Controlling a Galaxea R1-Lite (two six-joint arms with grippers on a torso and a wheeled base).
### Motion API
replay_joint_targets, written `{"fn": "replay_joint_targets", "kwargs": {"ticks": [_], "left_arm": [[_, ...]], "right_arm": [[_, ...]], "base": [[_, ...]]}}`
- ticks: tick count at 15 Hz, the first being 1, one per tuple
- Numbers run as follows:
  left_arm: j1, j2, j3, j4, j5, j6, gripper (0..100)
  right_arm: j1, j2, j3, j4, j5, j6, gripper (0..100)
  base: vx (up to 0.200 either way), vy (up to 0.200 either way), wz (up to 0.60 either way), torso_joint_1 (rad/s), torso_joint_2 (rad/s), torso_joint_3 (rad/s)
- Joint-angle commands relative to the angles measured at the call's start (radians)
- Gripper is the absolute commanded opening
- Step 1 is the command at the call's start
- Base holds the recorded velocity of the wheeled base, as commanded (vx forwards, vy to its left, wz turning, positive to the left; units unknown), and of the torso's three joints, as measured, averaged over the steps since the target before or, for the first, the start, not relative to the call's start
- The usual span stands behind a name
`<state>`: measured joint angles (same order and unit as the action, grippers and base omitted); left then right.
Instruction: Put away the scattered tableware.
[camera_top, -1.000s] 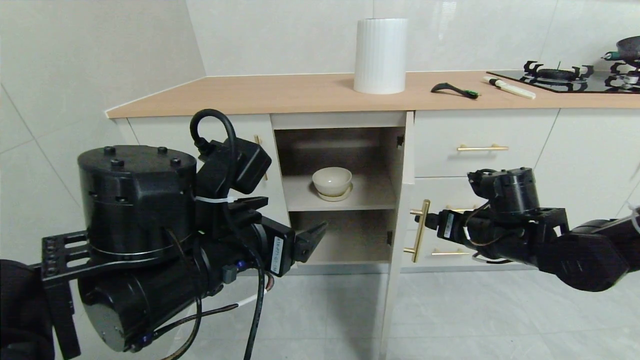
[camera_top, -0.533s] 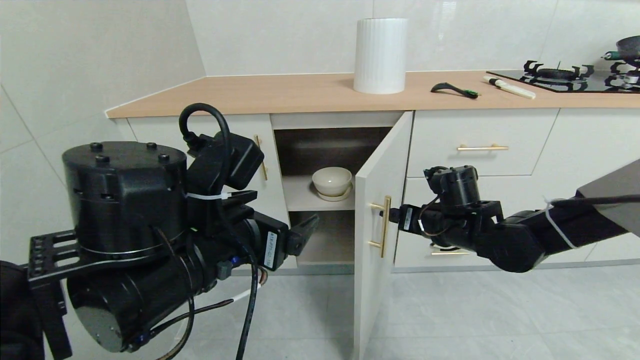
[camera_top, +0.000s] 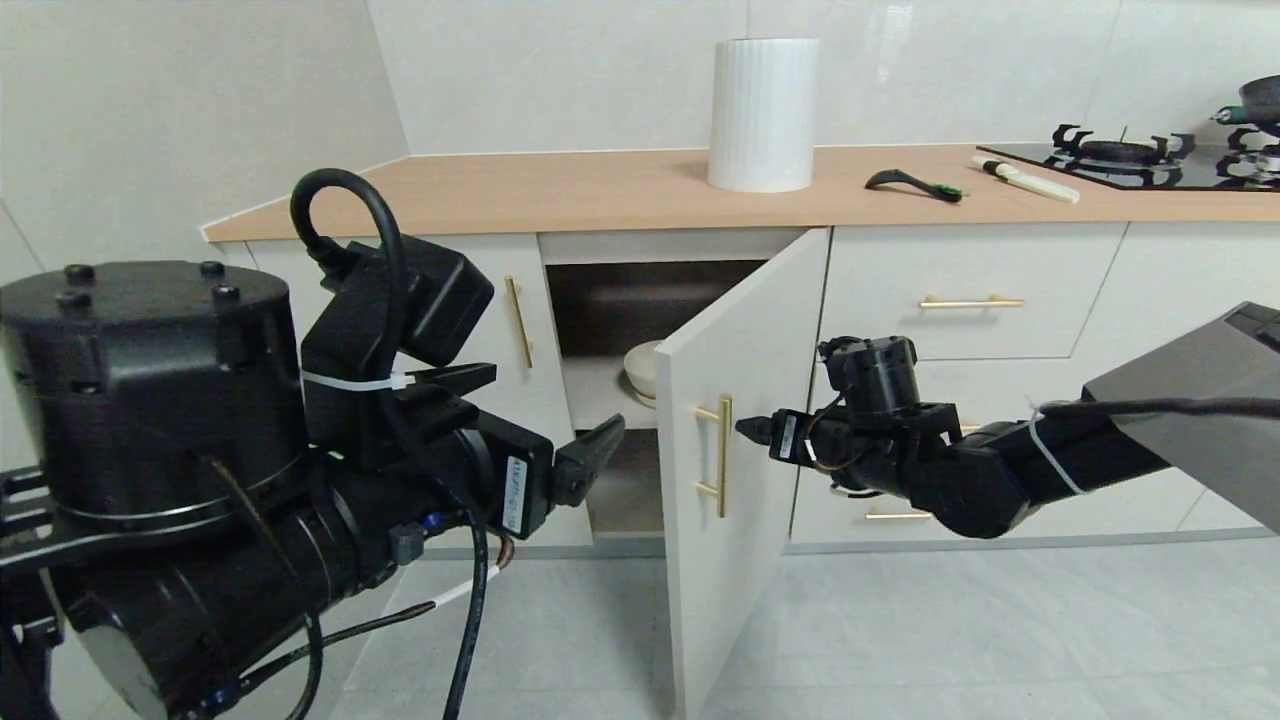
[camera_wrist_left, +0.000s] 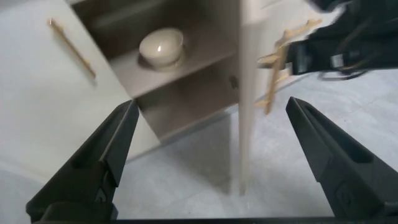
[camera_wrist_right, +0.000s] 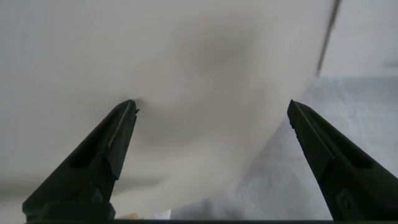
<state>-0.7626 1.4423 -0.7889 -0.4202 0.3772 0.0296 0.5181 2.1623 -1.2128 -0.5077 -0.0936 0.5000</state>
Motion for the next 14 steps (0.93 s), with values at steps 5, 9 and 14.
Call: {"fn": "replay_joint_targets", "kwargs": {"ticks": [5,9,14], "left_arm": [[-0.004,-0.086,0.000,0.000,0.002,0.021,100],[-0.027,-0.117,-0.001,0.001,0.011,0.024,100],[-0.031,-0.120,0.002,0.000,0.011,0.032,100]], "right_arm": [[0.003,0.053,-0.045,-0.011,-0.003,0.008,100],[0.007,0.122,-0.142,-0.018,-0.077,0.035,100],[0.007,0.123,-0.156,-0.022,-0.089,0.066,100]], "base": [[0.200,0.000,0.00,0.006,0.00,-0.002],[0.100,0.000,0.00,0.001,0.00,0.001],[0.000,0.000,0.00,0.000,0.00,0.000]]}}
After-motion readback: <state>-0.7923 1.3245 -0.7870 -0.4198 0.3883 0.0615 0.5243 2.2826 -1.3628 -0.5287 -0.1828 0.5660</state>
